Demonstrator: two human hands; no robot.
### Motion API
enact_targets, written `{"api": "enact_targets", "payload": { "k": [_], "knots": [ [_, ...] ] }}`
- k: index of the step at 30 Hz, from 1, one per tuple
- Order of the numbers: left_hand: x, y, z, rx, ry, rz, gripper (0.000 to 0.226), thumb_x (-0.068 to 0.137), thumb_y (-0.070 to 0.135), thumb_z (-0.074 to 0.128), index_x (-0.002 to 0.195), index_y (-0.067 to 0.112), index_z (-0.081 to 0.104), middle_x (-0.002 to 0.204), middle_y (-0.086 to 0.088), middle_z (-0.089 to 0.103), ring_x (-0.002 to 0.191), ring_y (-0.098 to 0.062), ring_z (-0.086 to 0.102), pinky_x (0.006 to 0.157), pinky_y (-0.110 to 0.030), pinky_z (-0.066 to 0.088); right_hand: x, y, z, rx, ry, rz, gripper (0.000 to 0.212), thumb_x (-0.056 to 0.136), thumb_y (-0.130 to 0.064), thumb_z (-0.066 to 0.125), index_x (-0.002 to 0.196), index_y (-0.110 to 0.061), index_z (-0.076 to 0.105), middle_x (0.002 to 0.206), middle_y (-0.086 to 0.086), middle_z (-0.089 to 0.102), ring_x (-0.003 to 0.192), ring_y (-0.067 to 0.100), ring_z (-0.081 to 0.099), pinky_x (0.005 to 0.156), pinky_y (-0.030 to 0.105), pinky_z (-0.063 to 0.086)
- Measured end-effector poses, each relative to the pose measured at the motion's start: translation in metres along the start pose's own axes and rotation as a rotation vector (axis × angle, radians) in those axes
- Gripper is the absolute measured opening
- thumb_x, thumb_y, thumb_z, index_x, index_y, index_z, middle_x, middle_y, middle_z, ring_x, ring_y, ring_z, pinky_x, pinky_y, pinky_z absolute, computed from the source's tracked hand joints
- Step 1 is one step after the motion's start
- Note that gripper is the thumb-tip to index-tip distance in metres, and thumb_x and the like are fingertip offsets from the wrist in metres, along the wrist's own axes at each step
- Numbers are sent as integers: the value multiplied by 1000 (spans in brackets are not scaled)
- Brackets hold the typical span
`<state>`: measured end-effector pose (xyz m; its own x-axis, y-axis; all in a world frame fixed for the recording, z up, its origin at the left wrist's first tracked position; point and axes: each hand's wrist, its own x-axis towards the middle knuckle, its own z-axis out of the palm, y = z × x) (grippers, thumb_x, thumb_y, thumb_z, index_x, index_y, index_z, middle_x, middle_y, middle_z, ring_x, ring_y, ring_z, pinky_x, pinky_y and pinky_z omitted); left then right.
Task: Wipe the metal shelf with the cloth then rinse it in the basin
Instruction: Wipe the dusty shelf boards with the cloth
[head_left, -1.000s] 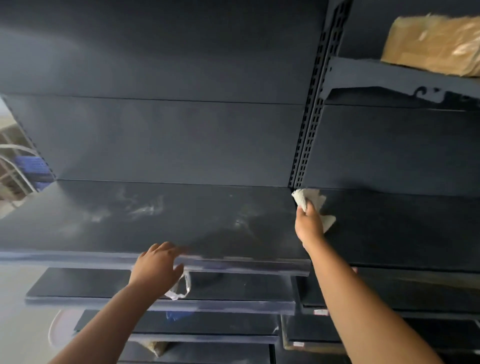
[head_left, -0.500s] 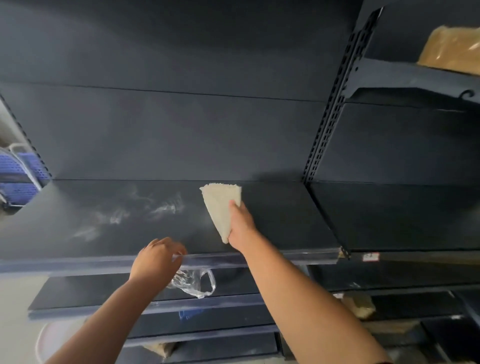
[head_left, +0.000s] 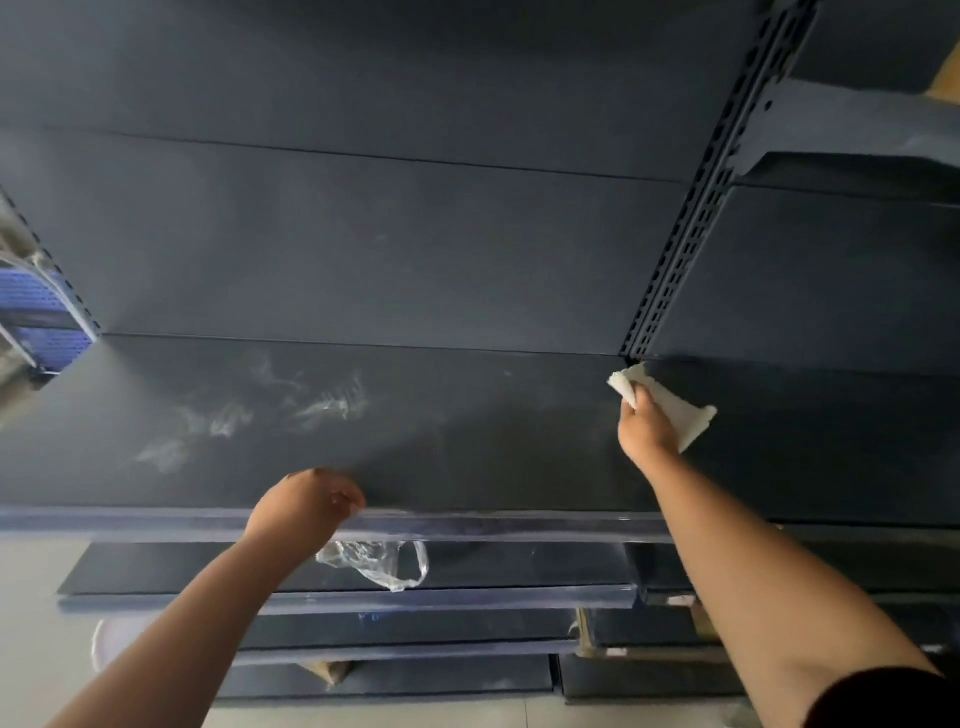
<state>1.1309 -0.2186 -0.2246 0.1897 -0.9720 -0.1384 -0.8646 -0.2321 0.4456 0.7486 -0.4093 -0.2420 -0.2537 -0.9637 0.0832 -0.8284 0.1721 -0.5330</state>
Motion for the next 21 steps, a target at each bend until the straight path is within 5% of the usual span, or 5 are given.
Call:
{"api": "enact_targets", "payload": {
  "k": [4, 8, 12, 17, 21],
  "knots": [
    [4, -1, 1, -8, 5, -22, 33, 81, 17, 65, 64, 46, 65, 81, 13, 70, 75, -13, 62, 73, -30, 52, -27, -68, 61, -295, -115, -255, 34, 93, -21, 42, 125, -20, 52, 126, 10, 57, 117, 32, 50, 98, 46, 39],
    [2, -2, 6, -4, 42, -40, 38, 80, 17, 67, 59, 48, 59, 73, 15, 66, 69, -13, 60, 67, -29, 48, -84, -154, 107, 35, -265, -515, 30, 93, -22, 44, 118, -17, 59, 120, 11, 62, 111, 33, 55, 94, 42, 41],
    [-1, -1, 7, -11, 72, -28, 38, 81, 17, 69, 61, 48, 59, 69, 20, 64, 68, -7, 59, 67, -31, 50, -99, -200, 106, 738, -562, -113, 32, 95, -28, 44, 122, -14, 56, 120, 18, 63, 105, 33, 59, 84, 31, 43],
    [-5, 0, 7, -15, 78, -23, 35, 79, 18, 70, 63, 47, 60, 69, 20, 63, 68, -6, 58, 66, -29, 47, -35, -152, 48, 1153, -332, 160, 27, 93, -31, 49, 118, -25, 57, 115, 10, 66, 102, 29, 64, 91, 45, 53],
    [-5, -1, 7, -21, 85, -15, 26, 80, 22, 70, 69, 45, 66, 78, 17, 66, 72, -8, 59, 68, -29, 49, 22, -87, -3, 797, 74, -193, 29, 94, -34, 42, 121, -29, 51, 116, -2, 63, 103, 16, 59, 82, 22, 41]
  ]
}}
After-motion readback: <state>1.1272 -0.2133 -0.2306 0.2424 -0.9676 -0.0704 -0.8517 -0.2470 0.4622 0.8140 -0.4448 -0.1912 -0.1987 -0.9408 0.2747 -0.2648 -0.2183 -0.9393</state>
